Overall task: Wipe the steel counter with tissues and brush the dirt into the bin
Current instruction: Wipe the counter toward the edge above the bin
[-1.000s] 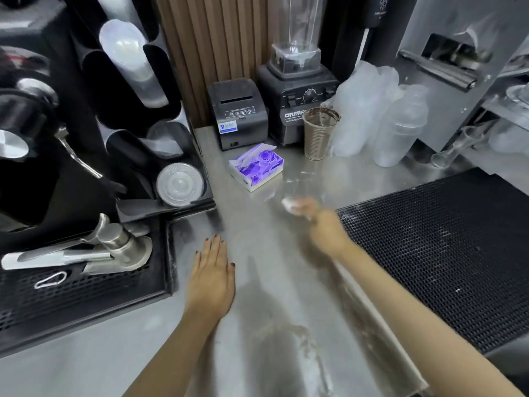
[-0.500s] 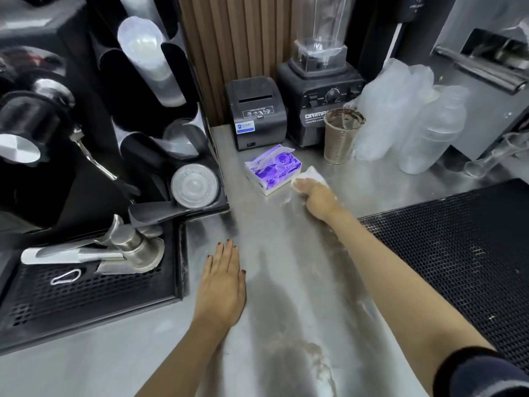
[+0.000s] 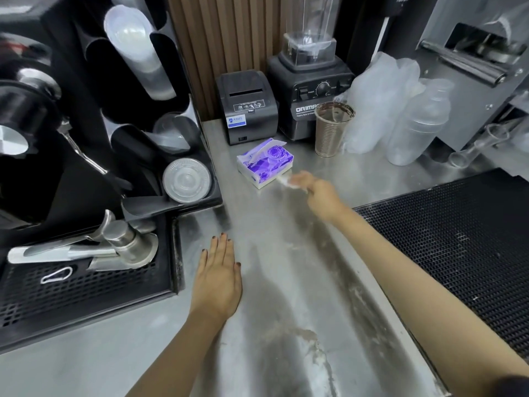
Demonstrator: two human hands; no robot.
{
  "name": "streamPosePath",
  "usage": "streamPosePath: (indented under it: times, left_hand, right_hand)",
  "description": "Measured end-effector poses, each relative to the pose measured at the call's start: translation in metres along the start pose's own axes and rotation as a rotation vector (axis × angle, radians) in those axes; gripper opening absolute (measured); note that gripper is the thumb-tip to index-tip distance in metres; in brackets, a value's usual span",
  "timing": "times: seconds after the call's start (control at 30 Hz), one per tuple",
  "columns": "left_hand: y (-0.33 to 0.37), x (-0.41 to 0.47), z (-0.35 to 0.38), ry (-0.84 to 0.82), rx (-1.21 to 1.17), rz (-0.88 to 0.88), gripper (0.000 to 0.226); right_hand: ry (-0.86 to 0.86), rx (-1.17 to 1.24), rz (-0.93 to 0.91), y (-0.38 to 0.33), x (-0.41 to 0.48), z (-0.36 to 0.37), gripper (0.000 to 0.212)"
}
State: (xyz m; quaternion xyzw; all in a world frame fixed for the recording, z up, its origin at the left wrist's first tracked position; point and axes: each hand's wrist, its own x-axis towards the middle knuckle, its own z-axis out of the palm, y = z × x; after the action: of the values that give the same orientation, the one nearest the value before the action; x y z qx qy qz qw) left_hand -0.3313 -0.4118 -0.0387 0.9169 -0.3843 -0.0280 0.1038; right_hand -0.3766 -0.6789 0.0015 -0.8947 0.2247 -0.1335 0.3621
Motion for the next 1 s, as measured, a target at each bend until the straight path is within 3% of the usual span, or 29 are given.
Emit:
streamPosePath:
  times: [0.07, 0.17, 0.33, 0.4, 0.5, 0.63, 0.73, 0.87, 1.0]
  left_hand:
    - [0.000, 0.000, -0.001, -0.009, 0.005, -0.002, 0.081]
    - [0.000, 0.000, -0.001, -0.021, 0.010, -0.002, 0.083]
    - [-0.002, 0.000, 0.001, -0.017, -0.006, -0.004, 0.082]
    - [-0.001, 0.000, 0.001, -0.026, 0.004, -0.005, 0.082]
    - [0.000, 0.001, 0.000, -0.026, 0.013, -0.010, 0.078]
    - [0.000, 0.001, -0.002, -0.030, 0.021, -0.008, 0.083]
    - [0.000, 0.001, 0.000, -0.018, 0.017, -0.001, 0.084]
    - [0.001, 0.001, -0.001, -0.012, 0.012, -0.006, 0.074]
    - [0.002, 0.000, -0.003, -0.012, 0.016, -0.010, 0.065]
  right_hand:
    - [0.026, -0.111, 0.061, 0.014, 0.018, 0.004, 0.060]
    - [-0.105, -0.265, -0.004, 0.022, 0.019, 0.032, 0.058]
    - [-0.246, -0.144, -0.284, -0.010, -0.069, 0.071, 0.045]
    - [-0.347, -0.104, -0.318, -0.033, -0.109, 0.064, 0.049]
    - [-0.246, -0.171, -0.382, -0.027, -0.098, 0.041, 0.047]
    - [0.100, -0.360, 0.095, 0.007, -0.015, -0.032, 0.029]
    - [0.107, -0.514, 0.373, 0.042, 0.008, -0.060, 0.031]
    - [0.094, -0.569, 0.250, 0.036, -0.003, -0.037, 0.020]
    - [0.011, -0.485, 0.233, 0.010, -0.039, -0.002, 0.030]
